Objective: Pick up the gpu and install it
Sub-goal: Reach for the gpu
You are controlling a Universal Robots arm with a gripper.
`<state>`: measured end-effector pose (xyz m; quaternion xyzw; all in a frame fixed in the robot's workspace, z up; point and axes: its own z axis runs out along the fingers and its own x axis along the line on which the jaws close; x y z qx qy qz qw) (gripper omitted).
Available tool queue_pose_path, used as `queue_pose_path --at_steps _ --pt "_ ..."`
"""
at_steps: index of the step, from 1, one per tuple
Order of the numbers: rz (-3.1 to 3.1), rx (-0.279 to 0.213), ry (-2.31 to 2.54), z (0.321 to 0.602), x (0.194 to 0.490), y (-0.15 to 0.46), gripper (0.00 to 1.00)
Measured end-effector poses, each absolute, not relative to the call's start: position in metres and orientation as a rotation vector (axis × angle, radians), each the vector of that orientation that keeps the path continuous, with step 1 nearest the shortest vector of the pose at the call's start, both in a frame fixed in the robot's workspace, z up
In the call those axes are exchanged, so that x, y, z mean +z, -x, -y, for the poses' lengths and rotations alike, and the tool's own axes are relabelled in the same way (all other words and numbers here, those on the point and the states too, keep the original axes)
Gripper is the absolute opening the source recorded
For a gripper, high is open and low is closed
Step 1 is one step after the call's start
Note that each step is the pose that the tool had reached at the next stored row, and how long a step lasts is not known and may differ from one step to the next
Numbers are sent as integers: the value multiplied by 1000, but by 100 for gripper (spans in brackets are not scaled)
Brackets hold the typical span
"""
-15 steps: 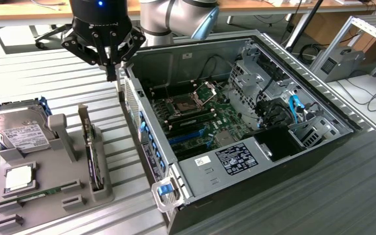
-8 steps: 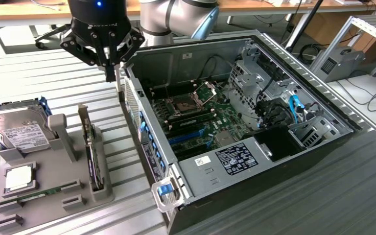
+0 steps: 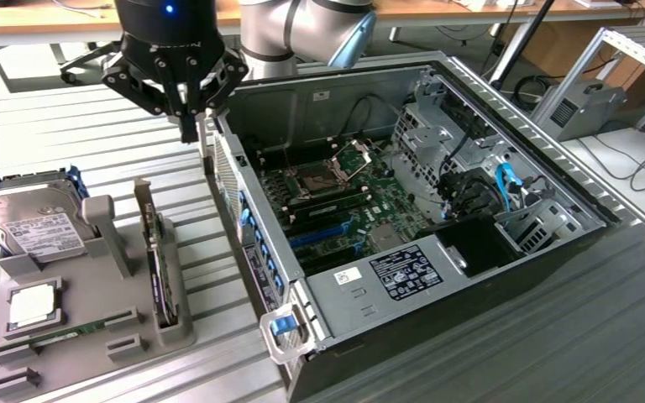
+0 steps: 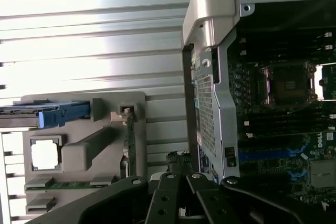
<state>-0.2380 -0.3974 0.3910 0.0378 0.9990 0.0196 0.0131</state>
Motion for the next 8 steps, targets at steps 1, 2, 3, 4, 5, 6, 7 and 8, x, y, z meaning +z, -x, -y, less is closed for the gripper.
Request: queue_pose_path --at_steps 1,2,3,4,5,6,7,8 --pt "-3112 61 -118 398 391 238 11" --pt "-3112 61 -118 398 391 238 11" --pt "-3112 61 -118 398 391 239 11" --pt "-3112 61 -118 398 391 239 11" --pt "-3112 61 -118 398 391 239 11" --pt "-3112 61 -118 398 391 240 11" --pt "-3112 61 -118 398 391 240 11" --pt "-3112 61 -118 398 391 240 11"
